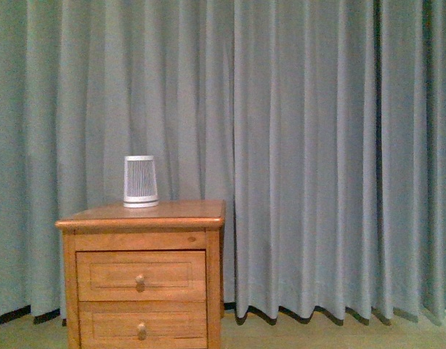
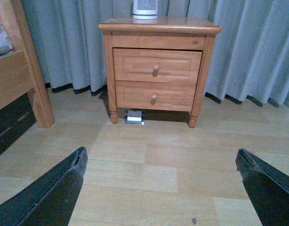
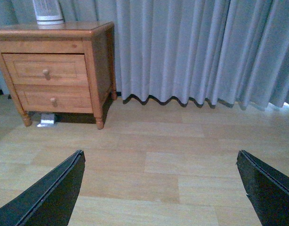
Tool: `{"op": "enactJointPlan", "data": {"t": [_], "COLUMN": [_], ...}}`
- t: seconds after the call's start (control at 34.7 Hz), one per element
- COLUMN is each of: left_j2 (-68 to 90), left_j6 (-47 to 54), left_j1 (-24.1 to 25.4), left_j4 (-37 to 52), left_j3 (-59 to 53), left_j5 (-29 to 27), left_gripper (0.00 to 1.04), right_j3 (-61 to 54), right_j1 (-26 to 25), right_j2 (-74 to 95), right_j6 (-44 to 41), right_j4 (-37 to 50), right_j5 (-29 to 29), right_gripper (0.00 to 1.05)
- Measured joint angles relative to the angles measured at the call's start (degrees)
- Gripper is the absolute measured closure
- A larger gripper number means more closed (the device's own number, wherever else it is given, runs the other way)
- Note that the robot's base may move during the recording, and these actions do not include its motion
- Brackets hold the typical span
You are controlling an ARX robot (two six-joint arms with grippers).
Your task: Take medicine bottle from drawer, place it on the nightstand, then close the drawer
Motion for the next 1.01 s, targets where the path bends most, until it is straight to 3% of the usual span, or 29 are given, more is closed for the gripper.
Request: {"op": "enactJointPlan", "data": {"t": [1.01], "left_j2": [0.0], "left_j6": [0.0], "left_j1": [0.0], "left_j4": [0.0], "left_j3": [0.0], "left_j5": [0.0], "left_gripper": [0.07], "right_j3": [0.0], "right_j1": [0.0], "right_j2": [0.0], "right_j6": [0.0], "right_j4": [0.0], "right_j5": [0.0], "right_gripper": [0.07]}}
